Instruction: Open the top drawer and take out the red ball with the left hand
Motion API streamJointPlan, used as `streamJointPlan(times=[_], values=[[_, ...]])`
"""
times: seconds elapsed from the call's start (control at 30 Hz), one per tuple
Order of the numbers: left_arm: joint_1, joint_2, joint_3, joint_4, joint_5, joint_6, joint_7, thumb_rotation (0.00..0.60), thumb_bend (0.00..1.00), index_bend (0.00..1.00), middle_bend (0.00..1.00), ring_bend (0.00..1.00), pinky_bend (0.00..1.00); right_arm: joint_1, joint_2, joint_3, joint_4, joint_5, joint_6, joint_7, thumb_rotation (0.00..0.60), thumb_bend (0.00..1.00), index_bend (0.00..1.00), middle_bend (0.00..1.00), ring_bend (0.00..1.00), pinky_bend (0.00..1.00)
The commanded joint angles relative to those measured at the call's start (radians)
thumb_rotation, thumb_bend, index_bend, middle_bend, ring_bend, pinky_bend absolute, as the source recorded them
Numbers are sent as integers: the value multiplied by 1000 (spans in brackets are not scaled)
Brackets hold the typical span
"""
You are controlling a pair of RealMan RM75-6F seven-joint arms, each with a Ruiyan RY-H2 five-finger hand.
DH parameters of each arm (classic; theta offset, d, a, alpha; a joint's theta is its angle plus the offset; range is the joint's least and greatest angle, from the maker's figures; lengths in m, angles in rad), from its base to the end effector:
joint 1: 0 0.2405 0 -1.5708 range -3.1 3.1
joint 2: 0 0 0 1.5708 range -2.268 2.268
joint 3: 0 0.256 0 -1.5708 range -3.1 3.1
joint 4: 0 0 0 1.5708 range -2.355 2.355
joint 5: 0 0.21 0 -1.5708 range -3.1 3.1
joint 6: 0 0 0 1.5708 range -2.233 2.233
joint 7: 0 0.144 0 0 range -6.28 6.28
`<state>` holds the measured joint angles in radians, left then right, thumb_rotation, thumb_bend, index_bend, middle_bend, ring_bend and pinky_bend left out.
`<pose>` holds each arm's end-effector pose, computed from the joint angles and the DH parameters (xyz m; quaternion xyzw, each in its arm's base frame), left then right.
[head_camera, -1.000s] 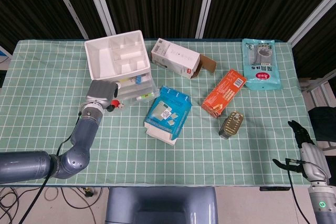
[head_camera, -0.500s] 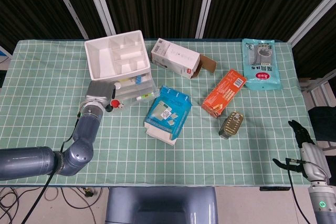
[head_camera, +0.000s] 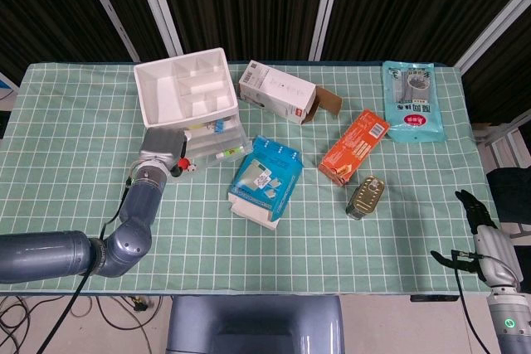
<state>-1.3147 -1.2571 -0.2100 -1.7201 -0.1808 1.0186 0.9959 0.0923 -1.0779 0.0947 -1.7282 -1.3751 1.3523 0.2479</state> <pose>-0.0638 0.4057 0.0594 -0.7135 -0.4354 -0.1489 0.5283 -0.3079 -0.1894 0.1553 0.5016 -0.5283 0.4384 0.5264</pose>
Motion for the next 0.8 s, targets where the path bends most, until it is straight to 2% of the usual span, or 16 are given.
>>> streamJointPlan(times=[0.03, 0.37, 0.8], values=[[0, 0, 1, -1, 0, -1, 1, 600, 297, 525, 1000, 1000, 1000, 0, 0, 0, 0, -1, 1, 0, 600, 89, 0, 0, 0, 219], [2, 3, 2, -3, 4, -3, -1, 600, 320, 549, 1000, 1000, 1000, -1, -2, 1, 2, -4, 5, 3, 600, 92, 0, 0, 0, 219], [5, 50, -24, -51, 60, 27, -26, 600, 320, 559, 1000, 1000, 1000, -1, -2, 1, 3, -2, 5, -1, 600, 93, 0, 0, 0, 219]])
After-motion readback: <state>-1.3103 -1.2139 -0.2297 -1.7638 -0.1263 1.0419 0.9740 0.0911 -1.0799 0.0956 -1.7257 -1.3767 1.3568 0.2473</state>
